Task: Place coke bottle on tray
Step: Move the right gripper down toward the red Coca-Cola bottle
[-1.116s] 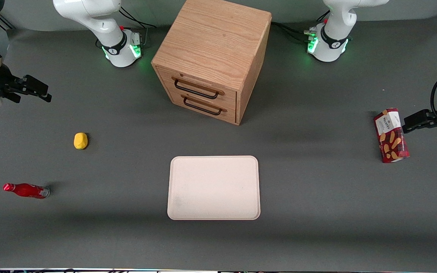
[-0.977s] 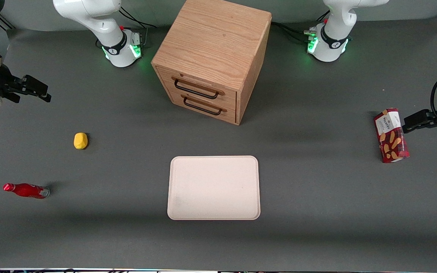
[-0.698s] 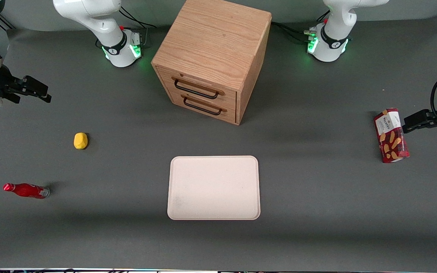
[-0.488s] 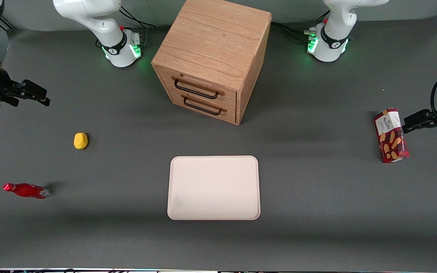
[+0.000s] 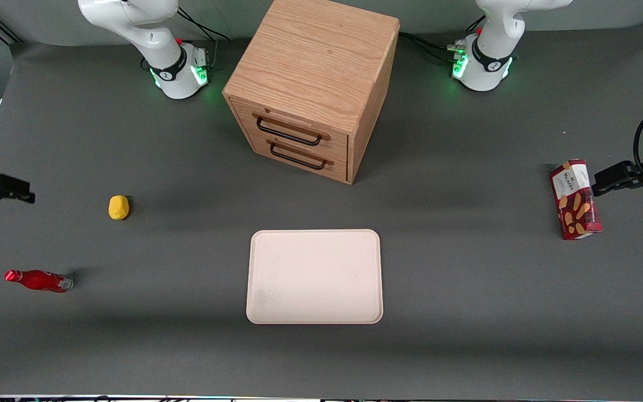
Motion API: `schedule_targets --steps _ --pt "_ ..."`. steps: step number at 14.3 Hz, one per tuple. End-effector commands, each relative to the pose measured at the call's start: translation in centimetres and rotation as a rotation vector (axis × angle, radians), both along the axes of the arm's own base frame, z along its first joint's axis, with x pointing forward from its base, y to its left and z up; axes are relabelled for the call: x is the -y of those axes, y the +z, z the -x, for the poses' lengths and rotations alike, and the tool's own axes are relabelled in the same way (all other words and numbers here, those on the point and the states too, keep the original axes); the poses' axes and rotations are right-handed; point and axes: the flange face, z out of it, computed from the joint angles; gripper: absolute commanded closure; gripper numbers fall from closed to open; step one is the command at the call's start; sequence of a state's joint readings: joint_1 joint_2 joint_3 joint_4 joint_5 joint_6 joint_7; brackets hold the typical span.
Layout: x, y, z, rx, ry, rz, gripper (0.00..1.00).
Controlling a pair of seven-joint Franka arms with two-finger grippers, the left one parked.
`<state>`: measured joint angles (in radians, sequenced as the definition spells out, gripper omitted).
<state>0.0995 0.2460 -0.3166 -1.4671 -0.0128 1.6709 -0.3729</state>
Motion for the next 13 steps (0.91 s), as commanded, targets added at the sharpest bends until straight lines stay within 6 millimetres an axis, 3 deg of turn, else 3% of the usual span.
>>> schedule_targets --steps 1,5,9,13 --pt "2.8 -2.3 -2.8 0.037 0.065 0.027 0.00" --pt "7.9 -7.4 -4.6 0.089 0.124 0.005 0.00" --pt "13.0 -12.6 -5.1 0.117 0.211 -0.014 0.00" --pt "15.1 -17.7 -5.7 0.138 0.239 -0.030 0.00"
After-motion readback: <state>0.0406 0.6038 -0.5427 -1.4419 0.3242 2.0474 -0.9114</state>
